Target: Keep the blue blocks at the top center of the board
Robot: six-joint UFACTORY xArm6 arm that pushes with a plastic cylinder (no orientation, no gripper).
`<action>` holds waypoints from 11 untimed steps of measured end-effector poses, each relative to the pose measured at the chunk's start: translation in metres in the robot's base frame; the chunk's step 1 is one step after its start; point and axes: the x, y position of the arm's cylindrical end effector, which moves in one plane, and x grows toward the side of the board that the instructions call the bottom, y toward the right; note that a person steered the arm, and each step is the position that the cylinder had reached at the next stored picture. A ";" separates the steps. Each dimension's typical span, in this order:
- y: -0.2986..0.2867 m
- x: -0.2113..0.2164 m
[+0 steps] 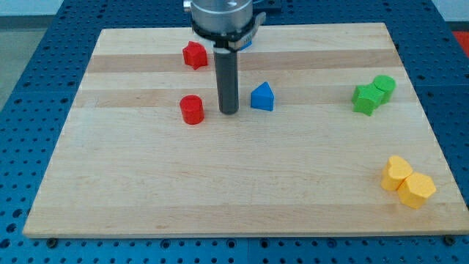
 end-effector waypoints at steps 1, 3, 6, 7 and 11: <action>0.009 0.008; 0.039 0.008; 0.064 -0.021; 0.064 -0.034; 0.043 -0.078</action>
